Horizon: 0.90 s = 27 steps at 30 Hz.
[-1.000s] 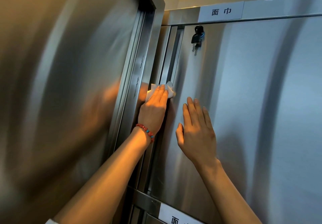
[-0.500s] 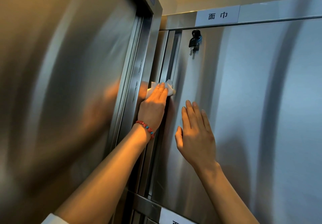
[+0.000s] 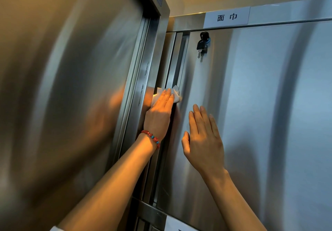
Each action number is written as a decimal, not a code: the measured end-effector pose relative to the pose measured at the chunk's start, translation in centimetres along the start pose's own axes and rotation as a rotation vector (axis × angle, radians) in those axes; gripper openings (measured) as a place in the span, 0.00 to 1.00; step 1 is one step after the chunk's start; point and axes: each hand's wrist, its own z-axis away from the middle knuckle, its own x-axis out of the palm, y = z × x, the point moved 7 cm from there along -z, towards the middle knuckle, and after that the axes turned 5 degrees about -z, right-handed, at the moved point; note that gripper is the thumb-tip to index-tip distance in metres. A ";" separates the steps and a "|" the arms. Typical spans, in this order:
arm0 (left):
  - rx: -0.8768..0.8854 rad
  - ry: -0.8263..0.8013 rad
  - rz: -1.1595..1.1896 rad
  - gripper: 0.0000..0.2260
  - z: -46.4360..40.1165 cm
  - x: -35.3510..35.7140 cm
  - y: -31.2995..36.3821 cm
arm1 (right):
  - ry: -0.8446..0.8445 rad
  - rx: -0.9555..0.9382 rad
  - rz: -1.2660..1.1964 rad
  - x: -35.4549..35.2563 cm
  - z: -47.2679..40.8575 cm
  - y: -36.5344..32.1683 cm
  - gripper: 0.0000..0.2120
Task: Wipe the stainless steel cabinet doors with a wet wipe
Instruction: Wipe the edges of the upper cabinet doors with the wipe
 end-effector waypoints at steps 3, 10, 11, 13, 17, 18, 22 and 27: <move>0.047 0.014 -0.081 0.22 -0.1 -0.2 0.2 | -0.001 0.001 -0.001 0.0 0.0 0.0 0.27; 0.182 0.012 -0.307 0.21 -1.0 -0.2 0.8 | 0.019 0.001 -0.012 0.1 0.0 0.0 0.25; 0.192 0.003 -0.326 0.21 -0.9 -0.1 0.8 | 0.019 0.001 -0.014 0.1 0.0 0.0 0.25; 0.224 -0.010 -0.379 0.21 -0.7 0.3 0.9 | 0.014 -0.001 -0.019 0.1 0.0 0.0 0.25; 0.266 -0.017 -0.439 0.21 -0.7 0.4 1.0 | 0.009 0.000 -0.013 0.1 0.1 0.1 0.26; 0.268 -0.017 -0.445 0.21 -0.9 0.3 1.0 | 0.009 0.002 -0.011 0.0 0.1 0.0 0.25; 0.293 -0.011 -0.468 0.20 -1.4 0.5 1.1 | 0.012 0.013 -0.017 -0.1 0.0 -0.1 0.25; 0.281 0.024 -0.464 0.18 -1.2 0.5 1.1 | 0.019 0.007 -0.015 -0.1 0.0 0.0 0.25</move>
